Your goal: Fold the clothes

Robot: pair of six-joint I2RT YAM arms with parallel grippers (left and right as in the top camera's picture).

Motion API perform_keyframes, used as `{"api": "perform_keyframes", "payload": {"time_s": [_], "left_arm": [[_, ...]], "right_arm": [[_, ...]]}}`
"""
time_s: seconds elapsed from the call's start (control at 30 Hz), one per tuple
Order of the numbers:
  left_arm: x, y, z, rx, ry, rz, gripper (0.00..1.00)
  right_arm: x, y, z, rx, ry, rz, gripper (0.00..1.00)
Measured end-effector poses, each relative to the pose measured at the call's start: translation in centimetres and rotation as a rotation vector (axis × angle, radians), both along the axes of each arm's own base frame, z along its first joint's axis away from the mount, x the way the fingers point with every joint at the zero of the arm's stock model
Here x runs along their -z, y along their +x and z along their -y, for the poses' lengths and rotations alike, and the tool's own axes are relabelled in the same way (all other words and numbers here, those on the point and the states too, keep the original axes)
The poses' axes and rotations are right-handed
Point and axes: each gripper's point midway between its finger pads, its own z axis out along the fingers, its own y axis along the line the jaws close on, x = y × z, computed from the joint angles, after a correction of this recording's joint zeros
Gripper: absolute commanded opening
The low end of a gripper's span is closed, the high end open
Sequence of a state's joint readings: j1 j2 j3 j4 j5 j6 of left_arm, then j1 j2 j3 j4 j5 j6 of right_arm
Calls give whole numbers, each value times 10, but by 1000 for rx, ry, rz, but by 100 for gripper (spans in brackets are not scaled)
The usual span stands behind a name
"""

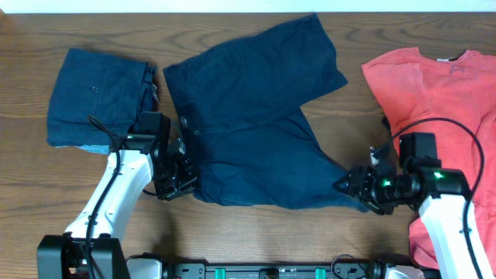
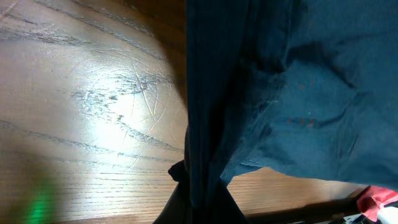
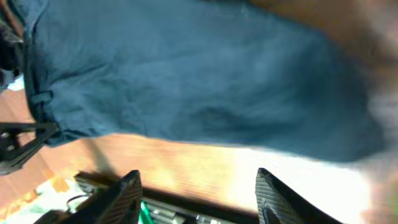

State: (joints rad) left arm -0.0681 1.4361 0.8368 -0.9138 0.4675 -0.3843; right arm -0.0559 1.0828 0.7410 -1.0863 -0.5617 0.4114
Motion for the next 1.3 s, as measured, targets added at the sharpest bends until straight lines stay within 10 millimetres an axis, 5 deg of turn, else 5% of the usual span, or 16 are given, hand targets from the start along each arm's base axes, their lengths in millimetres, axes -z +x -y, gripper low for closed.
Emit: {"api": "perform_keyframes", "payload": {"time_s": [0.27,0.5,0.67,0.9,1.3], "left_arm": [[0,1,-1,1,4,4,6],[1,1,-2,7,10,7,6],[1,1,-2,12,11,9,6],[1,1,-2,15,11,11,6],[1,0,-2,15,11,8,6]], "right_arm": [[18,-26,6,82,-35,-150,52],[51,-53,15,209,-96,-311,66],[57,-37,25,297,-140,-273,64],[60,-14,40,387,-198,-194,49],[73,-13,49,433,-253,-252,46]]}}
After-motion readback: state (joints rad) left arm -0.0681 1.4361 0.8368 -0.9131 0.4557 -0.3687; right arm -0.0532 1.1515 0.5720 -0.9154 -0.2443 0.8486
